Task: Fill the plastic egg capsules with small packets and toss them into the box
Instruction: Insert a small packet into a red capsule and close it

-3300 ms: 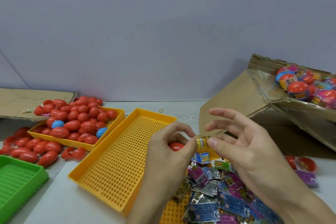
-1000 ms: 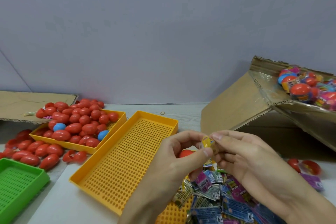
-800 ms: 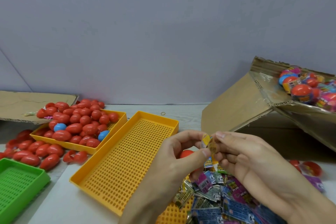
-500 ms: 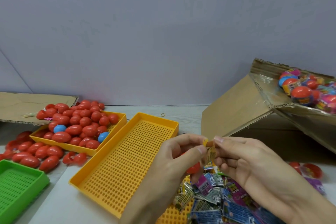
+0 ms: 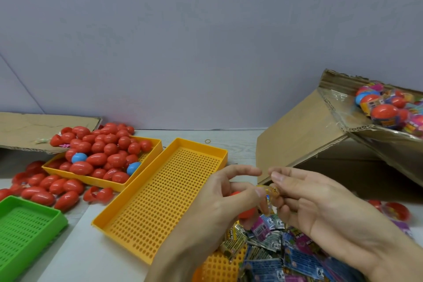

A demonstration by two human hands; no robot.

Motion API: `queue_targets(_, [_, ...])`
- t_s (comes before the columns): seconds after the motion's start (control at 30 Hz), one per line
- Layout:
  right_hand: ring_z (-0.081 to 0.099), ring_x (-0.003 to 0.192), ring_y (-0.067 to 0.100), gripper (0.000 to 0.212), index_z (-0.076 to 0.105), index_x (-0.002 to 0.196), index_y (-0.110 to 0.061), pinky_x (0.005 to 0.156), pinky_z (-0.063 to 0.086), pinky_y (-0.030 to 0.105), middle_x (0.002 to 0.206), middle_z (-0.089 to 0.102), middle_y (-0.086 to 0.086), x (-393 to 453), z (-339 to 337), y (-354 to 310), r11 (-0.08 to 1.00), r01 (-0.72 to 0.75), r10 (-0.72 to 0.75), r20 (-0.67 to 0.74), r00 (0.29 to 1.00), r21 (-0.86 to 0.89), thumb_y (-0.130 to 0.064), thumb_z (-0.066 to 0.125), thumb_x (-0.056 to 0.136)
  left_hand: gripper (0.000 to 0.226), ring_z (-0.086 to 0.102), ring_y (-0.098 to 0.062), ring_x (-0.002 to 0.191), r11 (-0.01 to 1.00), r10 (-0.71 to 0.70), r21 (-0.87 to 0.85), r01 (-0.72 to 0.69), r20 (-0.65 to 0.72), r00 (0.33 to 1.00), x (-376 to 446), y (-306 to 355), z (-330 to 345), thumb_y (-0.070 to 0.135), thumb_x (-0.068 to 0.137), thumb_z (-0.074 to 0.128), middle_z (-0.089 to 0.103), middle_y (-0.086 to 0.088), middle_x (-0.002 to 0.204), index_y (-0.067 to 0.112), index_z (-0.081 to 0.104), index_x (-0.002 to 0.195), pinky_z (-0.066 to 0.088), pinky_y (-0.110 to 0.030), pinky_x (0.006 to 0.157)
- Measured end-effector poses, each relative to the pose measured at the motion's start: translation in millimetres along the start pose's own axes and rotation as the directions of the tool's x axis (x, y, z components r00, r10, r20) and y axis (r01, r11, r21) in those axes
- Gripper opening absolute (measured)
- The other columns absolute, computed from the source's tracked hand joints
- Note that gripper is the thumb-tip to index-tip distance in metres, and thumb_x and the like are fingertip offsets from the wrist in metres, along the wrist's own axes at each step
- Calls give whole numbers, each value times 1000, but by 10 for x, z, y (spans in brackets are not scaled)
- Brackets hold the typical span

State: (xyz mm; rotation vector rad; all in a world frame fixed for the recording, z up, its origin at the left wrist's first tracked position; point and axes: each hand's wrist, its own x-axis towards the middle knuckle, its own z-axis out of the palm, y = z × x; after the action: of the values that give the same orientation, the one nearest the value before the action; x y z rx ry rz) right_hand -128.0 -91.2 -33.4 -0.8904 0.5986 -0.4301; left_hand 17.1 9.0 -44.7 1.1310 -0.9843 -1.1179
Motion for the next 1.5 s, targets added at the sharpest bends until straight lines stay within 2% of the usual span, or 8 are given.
queue_targets(0.23, [52, 56, 11, 29, 77, 88, -8, 43, 43, 19, 71, 59, 7, -30, 24, -15, 999, 51, -51, 28, 998, 6, -15, 77, 60, 48, 48, -19, 60, 996, 86, -21, -88, -59, 995, 20, -36, -3, 22, 74, 71, 64, -7, 81, 15, 58, 120, 42, -25, 53])
queue_targets(0.47, [57, 62, 11, 37, 79, 91, -12, 67, 42, 28, 73, 67, 3, -21, 9, 7, 964, 94, -89, 30, 996, -249, -31, 78, 59, 35, 47, -27, 69, 987, 158, 44, -153, -153, 976, 53, -68, -11, 18, 79, 67, 62, -5, 86, 28, 67, 112, 41, -31, 55])
queue_targets(0.57, [57, 63, 11, 39, 79, 91, -7, 64, 44, 24, 75, 67, 6, -18, 6, 16, 956, 55, -44, 44, 998, -287, -33, 77, 62, 36, 46, -24, 65, 985, 163, 78, -153, -145, 976, 51, -59, -16, 12, 78, 63, 61, -2, 83, 28, 68, 110, 42, -27, 53])
queue_targets(0.8, [57, 58, 11, 45, 72, 95, 9, 55, 48, 17, 71, 63, 8, -4, -48, 34, 974, -61, 78, 72, 994, -217, -24, 78, 65, 39, 47, -13, 57, 984, 151, 99, -145, -59, 987, 29, -23, 5, 26, 71, 66, 62, -2, 82, 30, 68, 110, 43, -23, 55])
queue_targets(1.0, [60, 64, 13, 34, 76, 87, 3, 58, 53, 19, 78, 65, 13, -25, -64, 7, 983, -36, 56, 106, 993, -181, -19, 79, 62, 33, 48, -15, 58, 985, 145, 102, -137, -75, 987, 41, -33, 10, 15, 77, 62, 62, -1, 80, 26, 69, 107, 42, -23, 54])
queue_targets(1.2, [54, 70, 10, 30, 77, 88, -4, 61, 43, 24, 79, 63, 7, -23, -55, -9, 975, 42, -12, 136, 991, -218, -26, 88, 70, 33, 48, -16, 60, 991, 97, 94, -94, -32, 995, 42, -45, 6, 21, 77, 65, 60, -5, 83, 25, 68, 109, 43, -25, 56])
queue_targets(1.3, [50, 63, 6, 33, 77, 83, -9, 51, 41, 18, 73, 59, 3, -25, -47, -16, 977, 87, -64, 118, 991, -195, -33, 85, 63, 33, 48, -15, 59, 991, 91, 103, -88, -26, 996, 47, -59, 9, 16, 79, 63, 58, -2, 79, 24, 68, 110, 44, -25, 57])
queue_targets(1.5, [46, 52, 7, 23, 77, 79, -5, 42, 36, 16, 64, 53, 6, -28, -7, -5, 981, 76, -62, 80, 995, -180, -23, 82, 65, 30, 48, -16, 59, 990, 101, 104, -95, -63, 993, 53, -56, 14, 12, 81, 61, 59, -3, 77, 23, 69, 108, 44, -25, 56])
